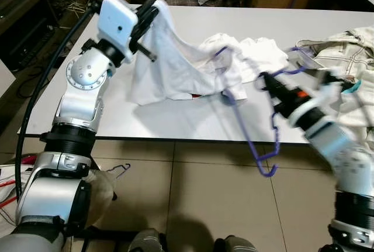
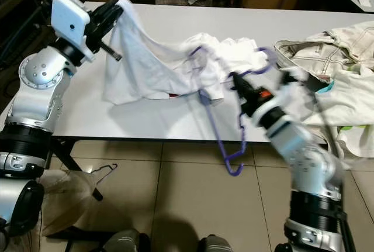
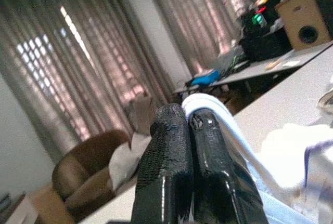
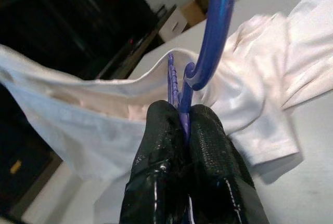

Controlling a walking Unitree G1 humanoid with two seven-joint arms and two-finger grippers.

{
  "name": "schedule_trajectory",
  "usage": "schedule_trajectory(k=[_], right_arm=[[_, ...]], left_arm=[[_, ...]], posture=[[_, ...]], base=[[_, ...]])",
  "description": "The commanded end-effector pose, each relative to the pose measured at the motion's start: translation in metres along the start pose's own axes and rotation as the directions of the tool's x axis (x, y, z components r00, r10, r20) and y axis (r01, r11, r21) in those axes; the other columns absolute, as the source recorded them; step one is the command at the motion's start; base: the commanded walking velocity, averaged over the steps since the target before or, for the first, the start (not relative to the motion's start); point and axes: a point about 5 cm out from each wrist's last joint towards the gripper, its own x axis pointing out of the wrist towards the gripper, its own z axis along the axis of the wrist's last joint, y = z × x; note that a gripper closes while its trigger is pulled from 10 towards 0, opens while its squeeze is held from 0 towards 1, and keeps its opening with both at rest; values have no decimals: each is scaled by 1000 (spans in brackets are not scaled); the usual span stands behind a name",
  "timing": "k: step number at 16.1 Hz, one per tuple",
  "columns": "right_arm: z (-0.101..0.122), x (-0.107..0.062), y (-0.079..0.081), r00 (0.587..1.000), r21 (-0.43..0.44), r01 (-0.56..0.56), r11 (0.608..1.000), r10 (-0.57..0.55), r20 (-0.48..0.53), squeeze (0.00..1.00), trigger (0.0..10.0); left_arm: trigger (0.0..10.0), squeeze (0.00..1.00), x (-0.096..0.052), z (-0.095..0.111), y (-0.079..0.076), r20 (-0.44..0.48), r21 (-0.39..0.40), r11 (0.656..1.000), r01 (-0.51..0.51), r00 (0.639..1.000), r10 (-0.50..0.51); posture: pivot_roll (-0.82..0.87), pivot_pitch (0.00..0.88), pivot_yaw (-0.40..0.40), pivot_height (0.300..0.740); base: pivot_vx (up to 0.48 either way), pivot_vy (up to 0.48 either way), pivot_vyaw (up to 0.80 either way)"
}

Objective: Hang hanger

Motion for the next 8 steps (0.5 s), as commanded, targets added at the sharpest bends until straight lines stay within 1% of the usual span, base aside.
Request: schedule_trajectory(k=[1, 2, 3, 4, 6, 8], right_arm=[[-1, -1, -1, 1000, -10, 5, 1000, -5, -20, 0, 10000], [-5, -3, -2, 997, -57, 6, 998, -10, -70, 0, 10000], [-10, -5, -5, 990, -135, 7, 991, -25, -136, 0, 10000], [-13, -6, -6, 985, -174, 0, 985, -30, -167, 0, 10000], [-15, -7, -3, 982, -199, -39, 979, 0, -191, 0, 10000], [-11, -3, 0, 987, -172, -43, 984, 15, -158, 0, 10000]], left_arm=[[0, 0, 4, 8, 2, 27, 12, 1000, 5, 1000, -5], [0, 0, 5, 13, 2, 48, 11, 1000, 5, 999, -5], [0, 0, 6, 17, 1, 69, 4, 1000, 16, 997, -16], [0, 0, 6, 18, 1, 77, 1, 1000, 25, 997, -25], [0, 0, 7, 20, -1, 77, 8, 999, 44, 996, -45], [0, 0, 9, 26, -9, 111, 3, 995, 96, 989, -96]], posture=[[-77, 0, 19, 740], [-77, 0, 17, 740], [-78, 0, 18, 740], [-78, 0, 18, 740], [-81, 0, 20, 740], [-84, 0, 15, 740]], base=[[0, 0, 0], [0, 0, 0], [0, 0, 0], [0, 0, 0], [0, 0, 0], [0, 0, 0]])
